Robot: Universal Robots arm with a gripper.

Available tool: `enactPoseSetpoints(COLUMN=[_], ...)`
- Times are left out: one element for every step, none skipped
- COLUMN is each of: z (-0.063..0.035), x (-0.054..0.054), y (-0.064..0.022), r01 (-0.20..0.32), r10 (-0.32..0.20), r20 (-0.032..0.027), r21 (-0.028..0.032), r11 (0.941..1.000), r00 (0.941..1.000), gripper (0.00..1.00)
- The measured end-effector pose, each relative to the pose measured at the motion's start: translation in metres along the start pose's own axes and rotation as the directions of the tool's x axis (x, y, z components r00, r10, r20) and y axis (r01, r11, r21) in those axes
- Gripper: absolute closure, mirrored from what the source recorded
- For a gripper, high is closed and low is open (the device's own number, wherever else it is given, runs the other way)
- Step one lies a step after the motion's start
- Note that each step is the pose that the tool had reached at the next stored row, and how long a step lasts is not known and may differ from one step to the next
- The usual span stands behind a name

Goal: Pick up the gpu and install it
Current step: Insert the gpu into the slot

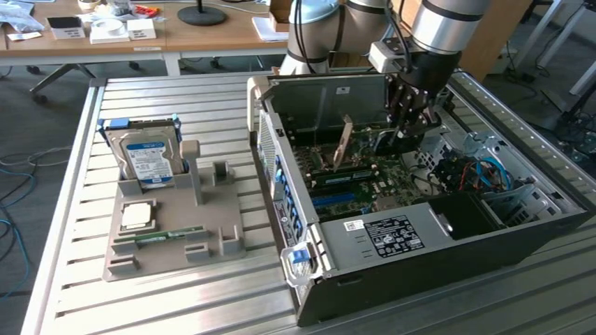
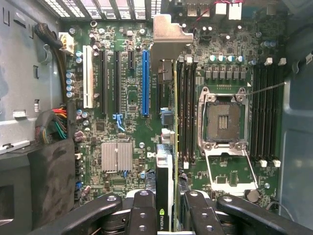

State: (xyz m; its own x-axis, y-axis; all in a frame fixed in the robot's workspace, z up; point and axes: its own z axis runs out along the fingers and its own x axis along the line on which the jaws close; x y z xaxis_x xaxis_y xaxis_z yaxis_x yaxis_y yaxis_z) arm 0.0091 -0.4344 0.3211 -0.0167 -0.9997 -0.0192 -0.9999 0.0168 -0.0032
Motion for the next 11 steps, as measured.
enactPoseSetpoints(z=[0.0001,0.0002,0.0003,0.0003,0.0005,0.0009,0.0012,0.0015,0.0016,0.0017,0.0017], x=[0.0,0.0,0.0,0.0,0.0,0.0,0.0,0.0,0.0001,0.0001,0.0], y=[0.0001,0.0002,0.0003,0.0004,0.0006,0.0008,0.0009,0.0011,0.0011,0.0012,0.0012], r01=[0.0,0.0,0.0,0.0,0.0,0.0,0.0,0.0,0.0,0.0,0.0], r10=[0.0,0.0,0.0,0.0,0.0,0.0,0.0,0.0,0.0,0.0,0.0], r20=[0.0,0.0,0.0,0.0,0.0001,0.0003,0.0003,0.0001,-0.0001,0.0,0.0], r21=[0.0,0.0001,0.0,0.0,0.0001,0.0001,0.0001,0.0001,0.0,0.0001,0.0], r11=[1.0,1.0,1.0,1.0,1.0,1.0,1.0,1.0,1.0,1.0,1.0], r00=[1.0,1.0,1.0,1.0,1.0,1.0,1.0,1.0,1.0,1.0,1.0], gripper=[0.73,0.73,0.73,0.73,0.73,0.73,0.73,0.73,0.73,0.73,0.73])
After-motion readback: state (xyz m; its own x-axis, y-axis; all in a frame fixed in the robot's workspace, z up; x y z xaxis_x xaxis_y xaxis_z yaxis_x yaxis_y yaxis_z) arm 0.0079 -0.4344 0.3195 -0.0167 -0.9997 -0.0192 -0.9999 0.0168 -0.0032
